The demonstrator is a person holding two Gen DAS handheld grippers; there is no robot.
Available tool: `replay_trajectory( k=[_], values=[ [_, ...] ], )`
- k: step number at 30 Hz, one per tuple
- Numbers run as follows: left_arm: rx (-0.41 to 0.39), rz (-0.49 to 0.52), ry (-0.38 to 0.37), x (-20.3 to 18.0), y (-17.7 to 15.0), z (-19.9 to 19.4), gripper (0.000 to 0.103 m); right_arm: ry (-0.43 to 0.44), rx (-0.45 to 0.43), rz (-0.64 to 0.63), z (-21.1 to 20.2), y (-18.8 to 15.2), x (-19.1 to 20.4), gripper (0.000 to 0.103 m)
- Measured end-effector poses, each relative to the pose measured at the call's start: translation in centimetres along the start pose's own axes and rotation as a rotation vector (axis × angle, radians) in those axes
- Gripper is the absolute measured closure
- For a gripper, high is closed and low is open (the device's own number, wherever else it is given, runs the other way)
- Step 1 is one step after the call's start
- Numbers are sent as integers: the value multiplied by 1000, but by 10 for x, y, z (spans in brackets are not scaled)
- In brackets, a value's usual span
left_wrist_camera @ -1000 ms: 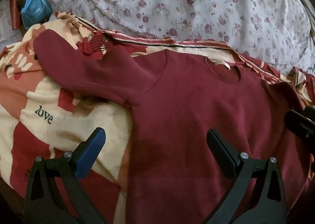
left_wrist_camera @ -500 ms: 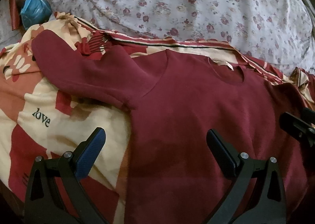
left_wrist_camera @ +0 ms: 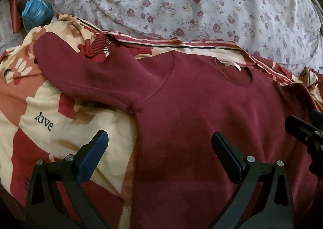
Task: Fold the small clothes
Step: 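Reach the left tool to a sweatshirt sleeve cuff and close on it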
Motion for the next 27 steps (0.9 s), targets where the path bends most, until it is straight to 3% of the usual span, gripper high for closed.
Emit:
replay_trajectory(
  k=[27],
  values=[
    [6,9,23,4,1,5,1,8,26,-6,13,-2,2,0]
  ],
)
Point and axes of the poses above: each gripper's, at about its wrist camera, not at the fingertips, and z roughly the way its jaws point, x to its left, y to its top, the point moved 1 cm from there along z, roughly the way its jaws point, and after that the axes turned 15 degrees about -y, right-handed, at the moved point
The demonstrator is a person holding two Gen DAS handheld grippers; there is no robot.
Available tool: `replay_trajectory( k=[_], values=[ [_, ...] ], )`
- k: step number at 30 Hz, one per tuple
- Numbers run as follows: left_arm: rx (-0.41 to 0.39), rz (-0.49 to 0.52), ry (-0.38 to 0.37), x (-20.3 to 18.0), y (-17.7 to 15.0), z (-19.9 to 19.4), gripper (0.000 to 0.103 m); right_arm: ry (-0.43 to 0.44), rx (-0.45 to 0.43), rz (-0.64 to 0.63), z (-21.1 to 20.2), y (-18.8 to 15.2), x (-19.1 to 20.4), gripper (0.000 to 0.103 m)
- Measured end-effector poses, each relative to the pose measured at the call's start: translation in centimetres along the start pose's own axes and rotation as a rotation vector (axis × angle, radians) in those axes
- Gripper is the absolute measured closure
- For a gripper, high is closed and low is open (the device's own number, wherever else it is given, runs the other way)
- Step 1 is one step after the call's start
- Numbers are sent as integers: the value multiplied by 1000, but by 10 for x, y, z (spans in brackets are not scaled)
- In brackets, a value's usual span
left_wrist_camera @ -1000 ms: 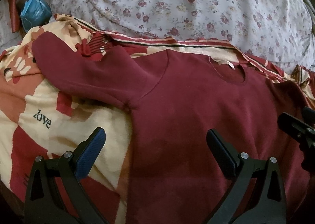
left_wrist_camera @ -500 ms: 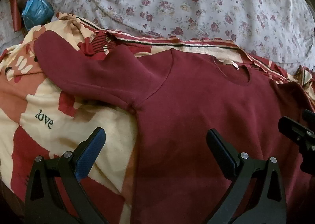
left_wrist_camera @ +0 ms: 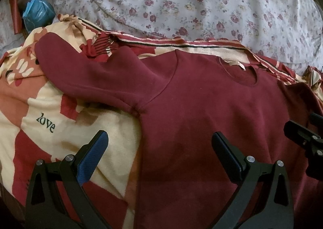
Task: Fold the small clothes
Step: 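Reach the left tool to a sweatshirt sleeve cuff and close on it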
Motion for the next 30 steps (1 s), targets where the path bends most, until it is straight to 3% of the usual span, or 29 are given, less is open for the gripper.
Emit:
replay_trajectory(
  k=[30],
  values=[
    [-18,-38,33,23,10,-6,1,-2,12,-28,6,2,11,0]
  ],
)
Point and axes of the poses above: each gripper's, at about its wrist camera, not at the fingertips, and z roughly the way its jaws point, x to its left, y to its top, the point moved 1 cm from there along z, roughly the way its jaws point, and after that the axes turned 15 degrees about -y, right-handed, at the moved point
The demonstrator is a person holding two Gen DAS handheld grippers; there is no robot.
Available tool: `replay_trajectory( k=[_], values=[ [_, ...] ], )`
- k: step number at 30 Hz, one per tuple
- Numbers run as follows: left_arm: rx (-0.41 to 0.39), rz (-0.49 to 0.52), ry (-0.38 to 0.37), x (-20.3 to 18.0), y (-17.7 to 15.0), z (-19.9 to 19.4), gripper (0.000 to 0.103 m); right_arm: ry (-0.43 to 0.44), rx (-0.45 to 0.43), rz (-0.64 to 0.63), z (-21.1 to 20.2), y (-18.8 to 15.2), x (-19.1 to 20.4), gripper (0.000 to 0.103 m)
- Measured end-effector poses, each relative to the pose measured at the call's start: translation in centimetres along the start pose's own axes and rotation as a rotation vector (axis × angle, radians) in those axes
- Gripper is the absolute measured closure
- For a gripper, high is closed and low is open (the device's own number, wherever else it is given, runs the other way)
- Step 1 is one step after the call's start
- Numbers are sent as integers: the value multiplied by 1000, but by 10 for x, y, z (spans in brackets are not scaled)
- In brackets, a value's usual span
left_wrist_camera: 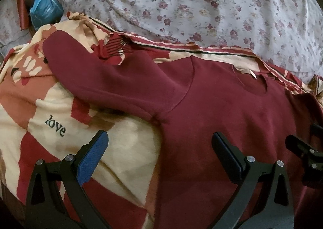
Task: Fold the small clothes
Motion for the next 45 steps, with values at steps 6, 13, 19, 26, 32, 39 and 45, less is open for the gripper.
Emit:
replay_trajectory(
  k=[6,13,19,26,32,39,45],
  values=[
    [5,-30,8,12,3,2,1,9,5,-6,3,0,1,0],
    [-32,-114,57,57,23,-2,1,24,23,-19,7,-1,5,0],
    [-79,-209,131,121,55,-6,1,36,31,-44,9,-1,10,0],
    [-133,-363,91,191,76,2,10,54,54,-60,16,-2,17,0],
    [-77,-473,-11,224,83,39,47,63,63,-73,19,-5,23,0],
    [-145,-502,-102,234,85,34,93,65,74,-69,22,-6,22,0],
    [-220,-458,-178,215,92,-3,95,75,75,-54,21,-8,20,0]
  ],
)
Point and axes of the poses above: each gripper's, at about its wrist camera, not at the fingertips, and z roughly the way its jaws point, x to its left, y to its top, the point moved 1 cm from there along z, roughly the way its jaws point, and after that the axes turned 15 degrees about -y, right-handed, at the moved point
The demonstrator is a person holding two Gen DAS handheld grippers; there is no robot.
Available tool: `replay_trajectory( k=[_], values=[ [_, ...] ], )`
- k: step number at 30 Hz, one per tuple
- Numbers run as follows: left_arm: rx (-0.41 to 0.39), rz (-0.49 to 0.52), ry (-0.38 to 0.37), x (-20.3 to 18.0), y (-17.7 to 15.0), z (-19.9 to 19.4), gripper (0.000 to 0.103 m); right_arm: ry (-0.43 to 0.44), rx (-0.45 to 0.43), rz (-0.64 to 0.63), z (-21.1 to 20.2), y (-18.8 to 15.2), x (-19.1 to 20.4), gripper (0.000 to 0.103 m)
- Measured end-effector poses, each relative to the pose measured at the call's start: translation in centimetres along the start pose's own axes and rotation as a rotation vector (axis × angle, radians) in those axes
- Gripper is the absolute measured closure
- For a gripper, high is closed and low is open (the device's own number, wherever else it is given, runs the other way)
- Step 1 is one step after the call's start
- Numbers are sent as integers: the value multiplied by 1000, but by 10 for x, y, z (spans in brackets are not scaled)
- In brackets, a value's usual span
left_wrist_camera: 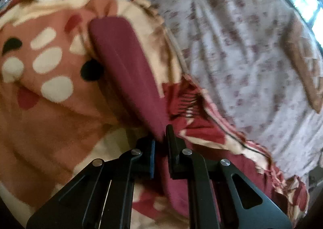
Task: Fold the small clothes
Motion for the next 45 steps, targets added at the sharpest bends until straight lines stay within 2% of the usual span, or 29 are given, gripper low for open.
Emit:
replay_trajectory(
  k=[4,10,13,15,17,18,19,20,22,26,29,32,35,37,38,40,42,45],
  values=[
    [-19,33,-67,-27,0,-17,98,10,-7,6,-5,-2,-1,0],
    [-2,174,-233,-104,-16,-31,98,10,-22,32,-14,-3,-11,0],
    [11,159,-258,-116,-22,-30,98,14,-22,49,-19,-5,-17,0],
    [25,143,-235,-114,-23,-29,96,21,-26,44,-23,-7,-20,0],
    [42,121,-187,-101,-24,-28,76,27,-34,44,-25,-10,-22,0],
    [49,98,-166,-90,-25,-28,49,38,-34,54,-25,-10,-24,0],
    [41,68,-146,-77,-25,-27,28,52,-28,67,-24,-11,-25,0],
    [23,36,-127,-65,-27,-30,24,63,-19,79,-22,-11,-26,0],
    [-5,-28,-74,-37,-29,-34,23,73,-4,87,-18,-11,-23,0],
    [14,-117,23,11,-28,-18,23,74,12,49,-11,-12,-10,0],
    [22,-102,69,23,-27,1,23,68,15,26,-8,-13,-4,0],
    [10,-74,81,23,-20,14,27,65,25,11,-4,-12,-1,0],
    [-9,-61,76,20,-11,22,50,56,31,12,0,-12,-2,0],
    [-13,-49,74,17,-6,26,81,59,39,22,2,-12,-3,0],
    [-9,-35,72,16,-5,29,87,61,43,27,3,-12,-3,0],
    [-3,-33,68,14,-2,33,95,60,46,29,4,-12,-2,0],
    [-20,-25,67,10,-3,27,97,61,43,23,2,-13,-1,0],
    [-51,5,-1,-13,-7,13,98,63,27,21,-3,-13,-3,0]
  ],
)
Point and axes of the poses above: each gripper's, at about its wrist camera, not at the fingertips, and z roughly the way its jaws point, x to its left, y to its top, the point moved 1 cm from there along z, roughly the way its jaws point, and after that the axes turned 15 degrees about -y, right-handed, at the moved point
